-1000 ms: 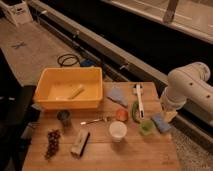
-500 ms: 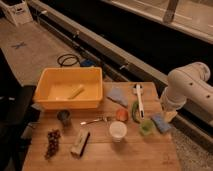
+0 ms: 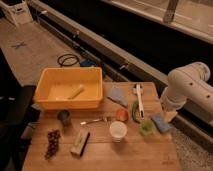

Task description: Place apple in paper cup

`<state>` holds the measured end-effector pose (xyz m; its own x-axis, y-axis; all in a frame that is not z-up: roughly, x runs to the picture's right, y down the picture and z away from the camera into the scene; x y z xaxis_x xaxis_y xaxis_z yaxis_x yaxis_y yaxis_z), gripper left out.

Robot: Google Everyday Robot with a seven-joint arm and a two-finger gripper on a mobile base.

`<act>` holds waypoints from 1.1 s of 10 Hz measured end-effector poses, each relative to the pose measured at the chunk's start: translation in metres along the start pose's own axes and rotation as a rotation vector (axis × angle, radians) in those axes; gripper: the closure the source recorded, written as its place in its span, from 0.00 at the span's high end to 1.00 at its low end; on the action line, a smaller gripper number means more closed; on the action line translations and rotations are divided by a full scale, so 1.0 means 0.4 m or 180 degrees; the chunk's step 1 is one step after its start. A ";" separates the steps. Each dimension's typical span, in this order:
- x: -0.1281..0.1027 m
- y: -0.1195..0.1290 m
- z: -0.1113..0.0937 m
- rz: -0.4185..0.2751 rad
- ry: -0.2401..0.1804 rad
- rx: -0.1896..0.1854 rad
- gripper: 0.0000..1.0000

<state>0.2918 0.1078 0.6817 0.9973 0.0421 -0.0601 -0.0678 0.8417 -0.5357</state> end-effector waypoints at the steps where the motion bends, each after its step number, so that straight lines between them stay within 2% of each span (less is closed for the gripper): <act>1: -0.001 0.001 0.000 -0.0003 0.0002 0.0002 0.65; 3: -0.010 -0.003 -0.010 -0.0074 0.0038 0.0066 0.65; 4: -0.037 -0.010 -0.016 -0.0164 0.0038 0.0084 0.65; 6: -0.133 -0.017 -0.019 -0.0399 0.0020 0.0102 0.65; 8: -0.272 -0.015 -0.019 -0.0694 -0.0035 0.0116 0.65; 9: -0.321 -0.011 -0.021 -0.0809 -0.0074 0.0135 0.65; 10: -0.362 -0.006 -0.023 -0.0903 -0.0112 0.0147 0.65; 11: -0.365 -0.005 -0.023 -0.0917 -0.0110 0.0151 0.65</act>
<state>0.1459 0.0952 0.6838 0.9757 -0.1845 0.1179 0.2187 0.8458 -0.4866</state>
